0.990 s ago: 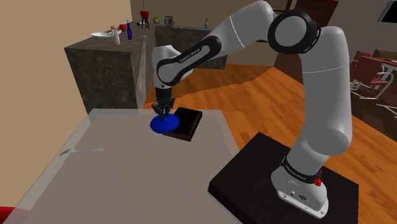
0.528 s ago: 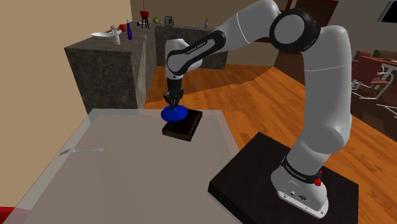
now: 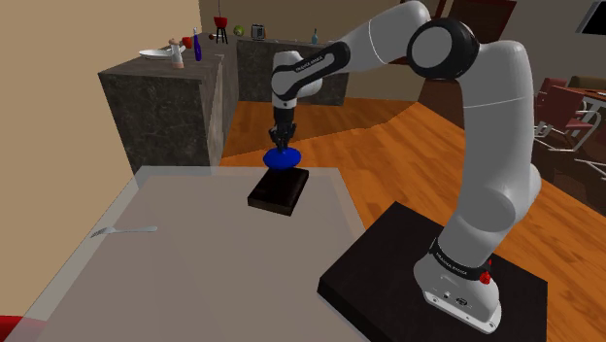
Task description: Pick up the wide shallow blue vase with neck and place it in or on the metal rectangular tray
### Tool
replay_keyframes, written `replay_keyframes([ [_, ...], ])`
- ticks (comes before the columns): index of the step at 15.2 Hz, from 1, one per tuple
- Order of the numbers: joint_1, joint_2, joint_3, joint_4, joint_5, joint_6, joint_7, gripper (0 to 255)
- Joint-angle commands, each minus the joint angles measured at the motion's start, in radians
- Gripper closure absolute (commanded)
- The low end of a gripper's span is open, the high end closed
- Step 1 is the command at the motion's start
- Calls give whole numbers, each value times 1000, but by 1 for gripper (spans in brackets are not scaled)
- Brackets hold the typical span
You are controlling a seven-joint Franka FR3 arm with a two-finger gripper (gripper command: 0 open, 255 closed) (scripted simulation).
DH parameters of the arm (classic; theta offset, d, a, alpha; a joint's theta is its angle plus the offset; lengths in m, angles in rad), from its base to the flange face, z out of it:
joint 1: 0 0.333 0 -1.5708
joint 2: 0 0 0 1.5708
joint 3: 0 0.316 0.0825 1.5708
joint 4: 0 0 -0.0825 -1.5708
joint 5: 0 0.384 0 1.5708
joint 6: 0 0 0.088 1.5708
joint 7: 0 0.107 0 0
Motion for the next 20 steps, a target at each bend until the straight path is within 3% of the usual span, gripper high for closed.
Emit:
replay_keyframes([
  [1,-19,3,-6,18,2,-16,-28,255],
  [20,-9,145,-22,-28,-21,172,-19,255],
])
